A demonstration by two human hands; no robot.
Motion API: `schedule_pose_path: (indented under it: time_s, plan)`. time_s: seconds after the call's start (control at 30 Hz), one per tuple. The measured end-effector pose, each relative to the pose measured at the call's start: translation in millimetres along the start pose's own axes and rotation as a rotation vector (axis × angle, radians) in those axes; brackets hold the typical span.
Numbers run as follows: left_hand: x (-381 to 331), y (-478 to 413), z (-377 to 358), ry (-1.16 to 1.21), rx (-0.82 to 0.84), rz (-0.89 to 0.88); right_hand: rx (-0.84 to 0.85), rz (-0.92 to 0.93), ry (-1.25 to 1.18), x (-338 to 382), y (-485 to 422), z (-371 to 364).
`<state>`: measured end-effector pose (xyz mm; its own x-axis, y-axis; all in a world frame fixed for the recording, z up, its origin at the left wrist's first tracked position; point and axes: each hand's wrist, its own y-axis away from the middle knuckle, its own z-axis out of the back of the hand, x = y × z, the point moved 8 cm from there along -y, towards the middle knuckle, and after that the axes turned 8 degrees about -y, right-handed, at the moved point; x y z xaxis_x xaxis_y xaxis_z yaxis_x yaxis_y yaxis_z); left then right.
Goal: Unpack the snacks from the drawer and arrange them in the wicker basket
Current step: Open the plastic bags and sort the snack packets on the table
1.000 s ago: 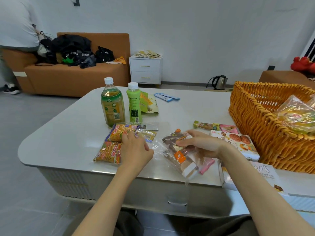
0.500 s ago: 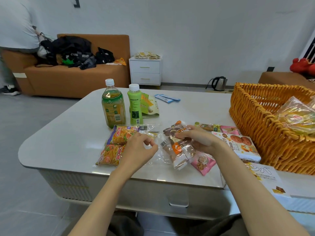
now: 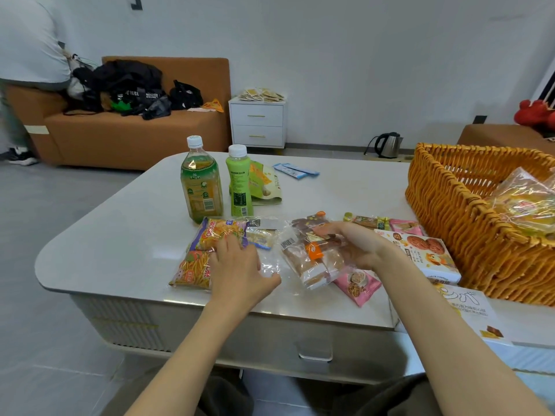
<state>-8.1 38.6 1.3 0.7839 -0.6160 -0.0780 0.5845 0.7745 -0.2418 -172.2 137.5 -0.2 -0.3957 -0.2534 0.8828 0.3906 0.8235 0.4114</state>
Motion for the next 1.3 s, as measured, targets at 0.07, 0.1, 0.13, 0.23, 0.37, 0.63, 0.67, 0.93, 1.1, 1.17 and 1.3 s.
schedule_pose_path:
  time_s: [0.07, 0.1, 0.13, 0.23, 0.37, 0.63, 0.67, 0.93, 1.1, 1.17, 1.3]
  plan:
    - [-6, 3, -2, -0.005, 0.004, -0.011, -0.015, 0.061, 0.005, 4, -3, 1]
    - [-8, 4, -2, 0.011, 0.012, -0.023, -0.022, 0.099, 0.004, 7, -2, 0]
    - [-9, 4, -3, 0.041, 0.028, -0.032, -0.033, 0.137, -0.006, 10, -2, 0]
    - [-9, 3, -4, 0.183, 0.082, -0.036, -0.069, 0.226, -0.048, 14, -4, 0]
    - [-8, 5, -9, 0.053, 0.106, -0.021, -0.122, 0.29, 0.021, 13, -9, 0]
    - [-18, 8, -9, -0.019, 0.073, -0.093, -0.152, 0.315, -0.028, 5, -17, -5]
    - [-18, 7, -7, 0.042, 0.064, -0.094, -0.15, 0.306, -0.086, 3, -18, -6]
    - [-20, 3, -9, 0.44, 0.122, -0.249, -0.173, 0.163, -0.03, -21, -35, -17]
    - [50, -19, 21, 0.528, -0.182, 0.142, -0.17, 0.066, 0.125, -27, -41, -6]
    - [87, -24, 9, 0.458, -0.091, 0.388, -0.154, 0.071, 0.138, -27, -38, -6]
    - [106, -38, -43, 0.703, 0.214, 0.418, -0.118, 0.038, -0.1, -38, -42, -15]
